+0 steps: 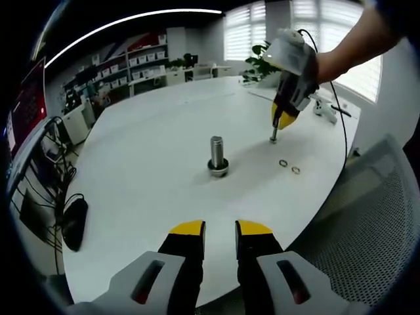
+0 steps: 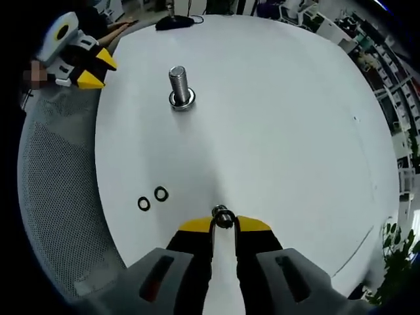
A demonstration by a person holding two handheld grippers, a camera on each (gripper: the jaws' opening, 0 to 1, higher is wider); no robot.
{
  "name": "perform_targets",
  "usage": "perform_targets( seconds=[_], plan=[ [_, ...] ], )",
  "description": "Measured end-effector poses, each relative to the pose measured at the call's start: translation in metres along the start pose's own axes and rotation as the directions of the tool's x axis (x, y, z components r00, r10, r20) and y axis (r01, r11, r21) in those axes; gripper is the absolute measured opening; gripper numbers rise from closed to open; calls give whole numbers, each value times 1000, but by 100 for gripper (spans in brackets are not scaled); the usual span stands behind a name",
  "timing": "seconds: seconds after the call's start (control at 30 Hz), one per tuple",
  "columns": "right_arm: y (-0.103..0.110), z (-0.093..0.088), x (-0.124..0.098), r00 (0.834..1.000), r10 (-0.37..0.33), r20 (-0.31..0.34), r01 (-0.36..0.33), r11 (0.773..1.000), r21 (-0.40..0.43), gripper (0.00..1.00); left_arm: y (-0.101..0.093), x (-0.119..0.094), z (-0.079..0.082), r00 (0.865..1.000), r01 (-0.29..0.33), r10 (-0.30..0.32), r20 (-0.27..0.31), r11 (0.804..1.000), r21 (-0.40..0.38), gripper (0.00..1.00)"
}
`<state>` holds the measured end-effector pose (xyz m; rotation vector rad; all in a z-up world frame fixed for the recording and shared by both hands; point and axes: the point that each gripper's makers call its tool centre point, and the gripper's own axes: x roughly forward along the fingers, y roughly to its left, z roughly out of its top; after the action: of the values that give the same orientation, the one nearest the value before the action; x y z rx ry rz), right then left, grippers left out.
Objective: Place the washer onto the threaded stud by aligning its center hole with the stud, sliding it down to the base, and recovering from edge contact or off-axis alignment until the washer reaches the visible bottom stop.
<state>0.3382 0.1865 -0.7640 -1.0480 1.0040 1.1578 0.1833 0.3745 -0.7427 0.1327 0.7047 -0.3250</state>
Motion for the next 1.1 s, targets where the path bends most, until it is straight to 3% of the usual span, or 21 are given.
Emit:
perform_targets(
  seconds=[0.47, 1.1],
  plan=[
    [-1, -6, 21, 999, 29, -36, -29, 1000, 7, 15, 0, 0, -1, 1000, -2, 2, -5, 1000, -2, 16],
    [1, -12, 30, 998, 33, -54, -34, 999, -6, 19, 1, 0, -1, 1000, -6, 6, -8, 1000, -3, 15]
  ],
)
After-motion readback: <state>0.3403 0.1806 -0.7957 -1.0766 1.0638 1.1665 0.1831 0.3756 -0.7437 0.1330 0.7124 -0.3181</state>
